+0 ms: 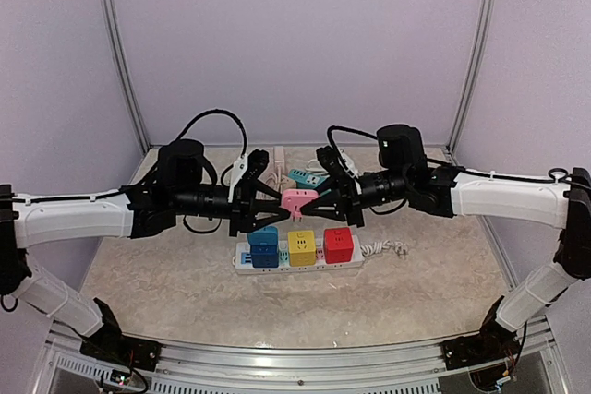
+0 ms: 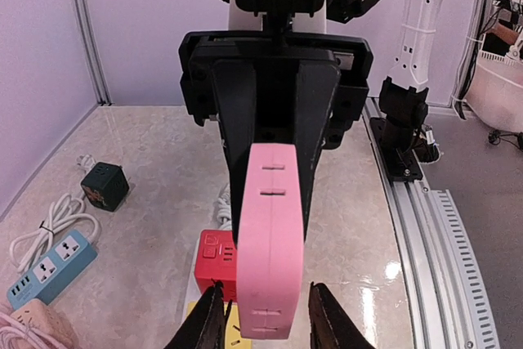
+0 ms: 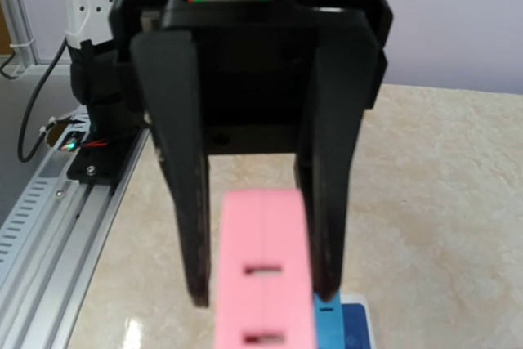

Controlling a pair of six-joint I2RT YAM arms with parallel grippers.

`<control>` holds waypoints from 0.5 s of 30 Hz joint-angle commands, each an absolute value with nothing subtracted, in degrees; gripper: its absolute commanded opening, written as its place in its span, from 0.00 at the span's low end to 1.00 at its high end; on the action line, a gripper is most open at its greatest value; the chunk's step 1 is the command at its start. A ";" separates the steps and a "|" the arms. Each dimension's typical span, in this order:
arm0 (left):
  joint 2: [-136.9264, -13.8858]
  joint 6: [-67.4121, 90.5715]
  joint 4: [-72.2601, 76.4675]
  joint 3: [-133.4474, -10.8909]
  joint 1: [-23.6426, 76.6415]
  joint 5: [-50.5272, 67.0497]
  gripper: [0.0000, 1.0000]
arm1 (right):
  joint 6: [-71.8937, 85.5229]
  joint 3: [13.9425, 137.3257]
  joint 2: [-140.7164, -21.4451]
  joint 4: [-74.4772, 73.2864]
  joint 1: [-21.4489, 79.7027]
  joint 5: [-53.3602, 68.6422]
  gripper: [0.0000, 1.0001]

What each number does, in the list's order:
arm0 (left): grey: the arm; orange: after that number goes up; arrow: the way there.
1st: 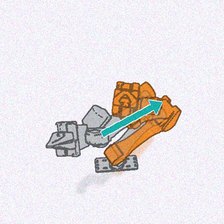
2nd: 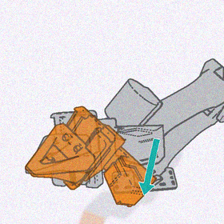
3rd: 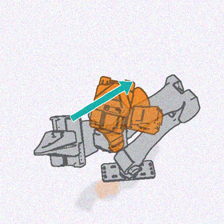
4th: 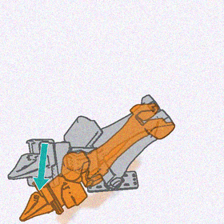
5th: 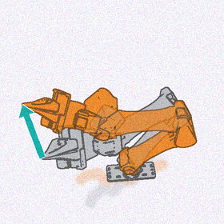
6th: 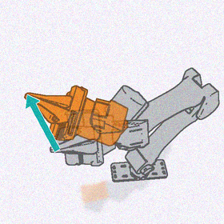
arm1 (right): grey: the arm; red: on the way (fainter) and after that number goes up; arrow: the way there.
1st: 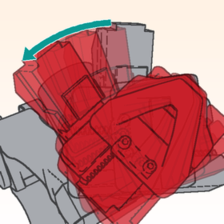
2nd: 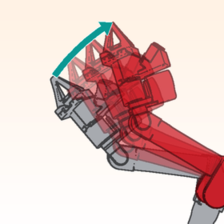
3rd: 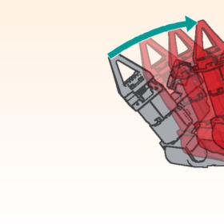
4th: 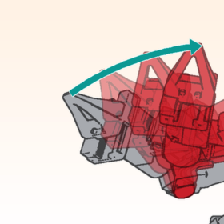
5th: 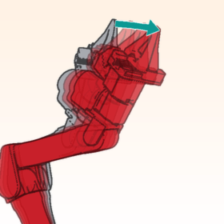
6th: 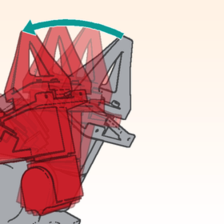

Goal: Insert the plug
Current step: Adjust the plug.

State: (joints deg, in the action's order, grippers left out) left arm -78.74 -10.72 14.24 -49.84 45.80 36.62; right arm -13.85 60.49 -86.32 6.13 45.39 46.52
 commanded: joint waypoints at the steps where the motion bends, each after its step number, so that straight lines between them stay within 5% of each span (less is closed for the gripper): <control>1: -77.78 -11.53 15.72 -49.00 46.05 36.65 0.30 | -14.06 62.35 -86.81 7.23 46.23 45.79 0.00; 5: -77.29 -12.11 16.25 -48.73 46.14 36.54 0.00 | -14.05 62.48 -86.76 6.95 46.42 45.53 0.00; 9: -76.22 -13.98 17.24 -47.97 46.23 33.84 0.00 | -11.45 62.77 -86.75 7.11 46.53 43.94 0.02; 13: -72.47 -24.90 16.12 -46.97 46.24 19.95 0.00 | -4.27 64.31 -85.74 4.93 46.47 35.35 0.67; 15: -70.11 -35.36 16.61 -46.51 46.23 8.98 0.00 | 0.78 65.48 -84.19 3.32 46.48 29.06 0.76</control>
State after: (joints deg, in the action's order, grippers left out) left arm -75.09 -18.76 15.51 -47.46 46.24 27.81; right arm -8.71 62.43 -86.35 5.91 46.26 40.25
